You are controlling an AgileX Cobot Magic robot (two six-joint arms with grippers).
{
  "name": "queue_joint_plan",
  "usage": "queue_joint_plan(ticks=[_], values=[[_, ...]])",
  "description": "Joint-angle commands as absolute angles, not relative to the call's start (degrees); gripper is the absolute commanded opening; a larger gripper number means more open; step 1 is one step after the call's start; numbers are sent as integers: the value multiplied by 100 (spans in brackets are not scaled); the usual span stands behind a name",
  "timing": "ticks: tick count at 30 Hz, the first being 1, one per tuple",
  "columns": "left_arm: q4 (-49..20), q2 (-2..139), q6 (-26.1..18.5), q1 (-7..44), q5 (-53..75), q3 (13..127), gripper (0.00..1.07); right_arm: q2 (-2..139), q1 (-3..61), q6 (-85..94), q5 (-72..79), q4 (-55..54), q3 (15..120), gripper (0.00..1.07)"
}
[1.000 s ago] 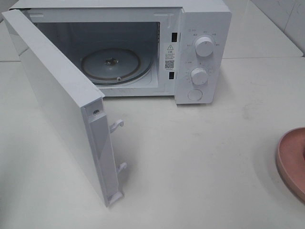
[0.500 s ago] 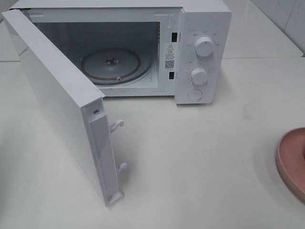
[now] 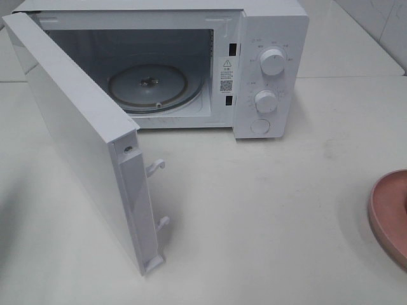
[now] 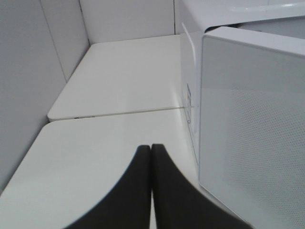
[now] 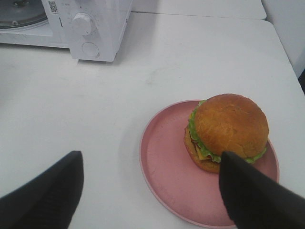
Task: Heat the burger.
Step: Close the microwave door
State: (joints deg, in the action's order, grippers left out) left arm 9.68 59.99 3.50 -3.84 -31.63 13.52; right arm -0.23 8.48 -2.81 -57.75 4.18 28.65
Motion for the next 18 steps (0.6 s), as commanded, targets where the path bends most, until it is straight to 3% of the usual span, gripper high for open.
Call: queue_joint_plan(ticks=[1,11,18], values=[[1409,6371,619,-395,-3678,1352,0,-189,796,-223,-5718,401,2853,76],[1742,7426,1066,-378,-4836,1381,0,-189,796,-223,-5718,401,2853,76],[1759,8050,985,355,-4899,1725,0,-189,796,-223,-5718,401,2853,76]])
